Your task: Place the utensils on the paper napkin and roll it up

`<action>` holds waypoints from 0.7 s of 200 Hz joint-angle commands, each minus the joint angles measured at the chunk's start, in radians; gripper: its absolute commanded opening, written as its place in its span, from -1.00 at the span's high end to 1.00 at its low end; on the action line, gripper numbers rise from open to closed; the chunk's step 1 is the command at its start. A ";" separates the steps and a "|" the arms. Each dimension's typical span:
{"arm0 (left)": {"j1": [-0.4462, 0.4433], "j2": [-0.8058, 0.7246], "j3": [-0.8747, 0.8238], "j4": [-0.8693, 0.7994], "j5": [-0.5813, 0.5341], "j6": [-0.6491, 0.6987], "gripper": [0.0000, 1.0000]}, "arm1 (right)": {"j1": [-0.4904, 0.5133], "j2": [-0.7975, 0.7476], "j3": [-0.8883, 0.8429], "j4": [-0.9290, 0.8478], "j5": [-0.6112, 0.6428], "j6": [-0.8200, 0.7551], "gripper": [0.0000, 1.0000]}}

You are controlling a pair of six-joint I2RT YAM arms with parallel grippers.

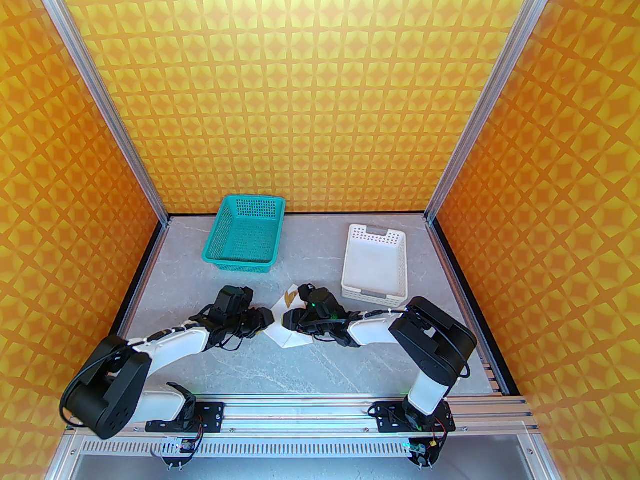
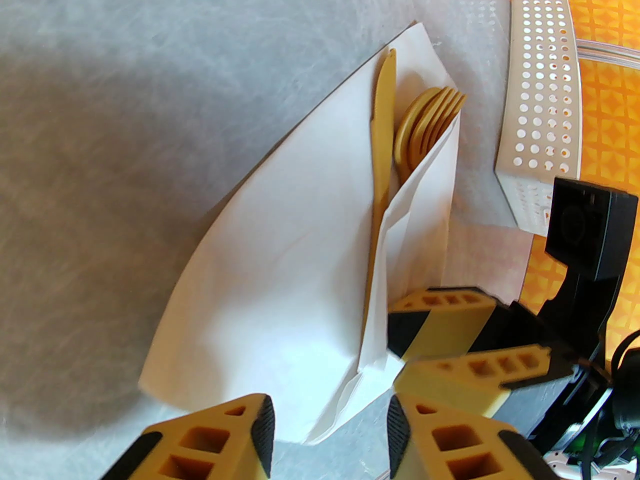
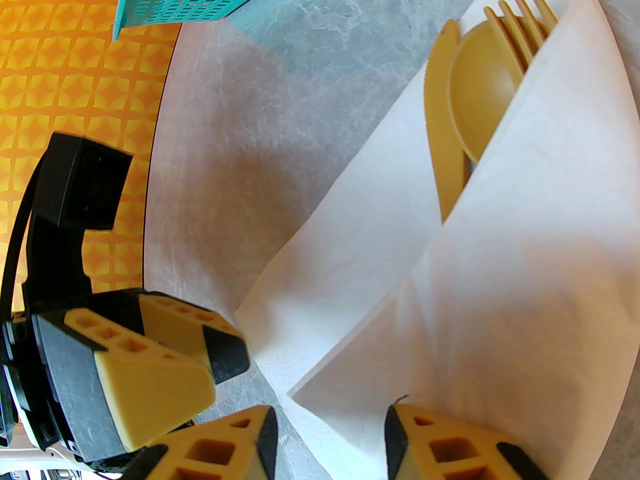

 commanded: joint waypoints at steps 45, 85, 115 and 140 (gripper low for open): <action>0.001 0.093 0.076 0.057 0.056 0.000 0.14 | 0.008 0.042 -0.034 -0.058 0.013 -0.005 0.17; -0.018 0.143 0.101 0.074 0.064 0.000 0.15 | 0.007 0.047 -0.032 -0.060 0.011 -0.007 0.17; -0.031 0.178 0.108 0.086 0.065 -0.004 0.18 | 0.008 0.050 -0.032 -0.059 0.010 -0.006 0.18; -0.043 0.193 0.113 0.097 0.064 -0.007 0.20 | 0.008 0.052 -0.032 -0.059 0.008 -0.006 0.18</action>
